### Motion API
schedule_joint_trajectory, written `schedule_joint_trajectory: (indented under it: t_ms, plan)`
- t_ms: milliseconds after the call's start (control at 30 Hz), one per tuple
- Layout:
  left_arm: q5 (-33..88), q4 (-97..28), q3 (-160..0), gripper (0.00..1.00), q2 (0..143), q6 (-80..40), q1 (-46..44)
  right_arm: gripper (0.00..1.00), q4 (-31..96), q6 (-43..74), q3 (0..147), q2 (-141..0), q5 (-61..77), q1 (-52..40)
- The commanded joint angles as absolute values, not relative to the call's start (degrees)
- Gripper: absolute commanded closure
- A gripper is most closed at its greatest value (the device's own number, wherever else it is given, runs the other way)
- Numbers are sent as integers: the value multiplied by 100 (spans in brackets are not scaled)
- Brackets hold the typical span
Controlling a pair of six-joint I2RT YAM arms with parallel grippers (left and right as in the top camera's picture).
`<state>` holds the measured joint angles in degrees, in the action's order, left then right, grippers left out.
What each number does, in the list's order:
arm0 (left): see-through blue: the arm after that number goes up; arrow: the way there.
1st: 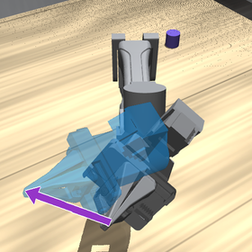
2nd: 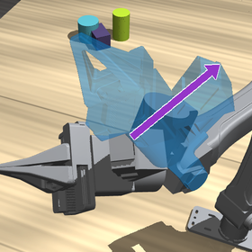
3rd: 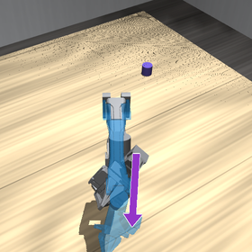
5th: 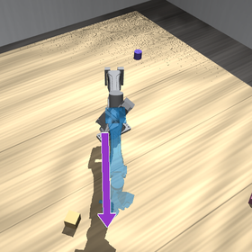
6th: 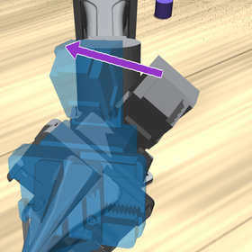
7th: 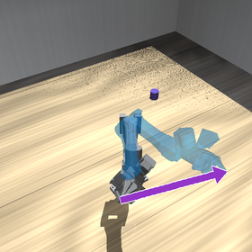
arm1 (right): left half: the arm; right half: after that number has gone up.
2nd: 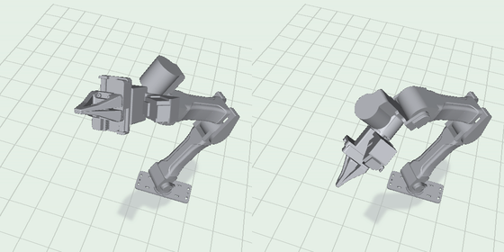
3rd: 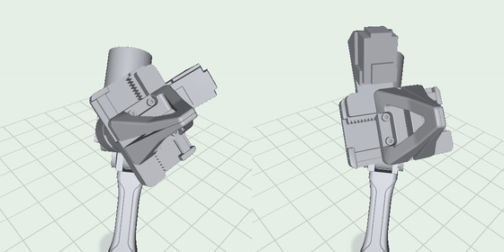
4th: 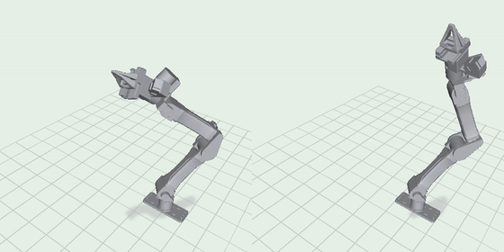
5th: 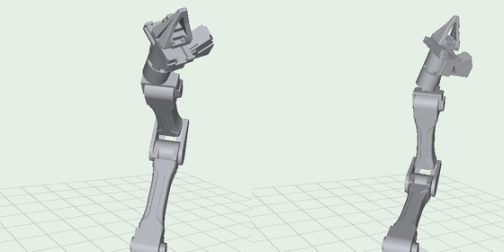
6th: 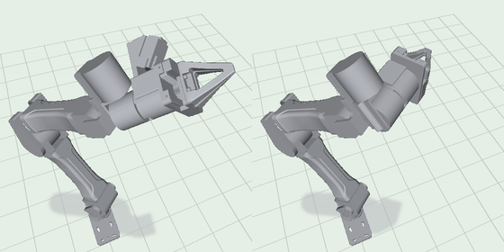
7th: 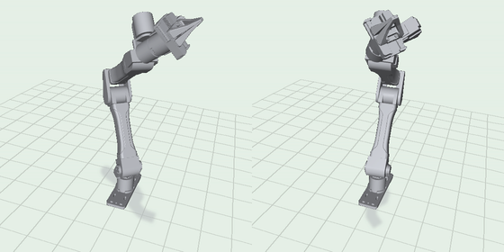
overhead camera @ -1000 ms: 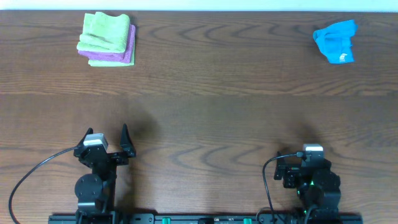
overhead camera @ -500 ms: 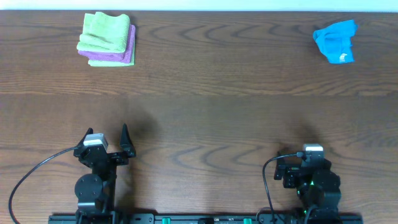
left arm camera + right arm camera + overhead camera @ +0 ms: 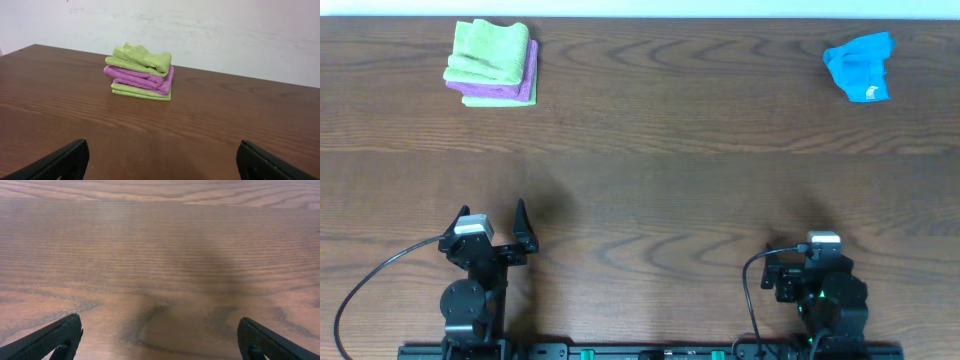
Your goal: Fold the cloth
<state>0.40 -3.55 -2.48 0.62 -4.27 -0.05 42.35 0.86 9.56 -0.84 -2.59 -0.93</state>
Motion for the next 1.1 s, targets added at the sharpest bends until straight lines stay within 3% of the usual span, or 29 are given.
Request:
schedule_joint_trajectory:
  t_ms: [0, 133, 667, 800, 900, 1067]
  plan:
    - [-60, -443, -27, 5, 36, -425, 19, 1, 4189, 471, 945, -54, -379, -78]
    - [-60, -443, -27, 5, 36, -425, 19, 1, 4095, 2652, 947, -54, 663, -78]
    - [-60, -443, -27, 5, 36, -425, 19, 1, 3806, 2543, 1216, -292, 2220, -73]
    - [-60, -443, -27, 5, 36, -425, 19, 1, 3529, 1970, 2112, -1588, 1782, 16]
    - [-60, -443, -27, 5, 36, -425, 19, 1, 3548, 1455, 3308, -3352, 1579, 237]
    - [-60, -443, -27, 5, 36, -425, 19, 1, 3505, 1647, 5192, -5793, 1380, 1085]
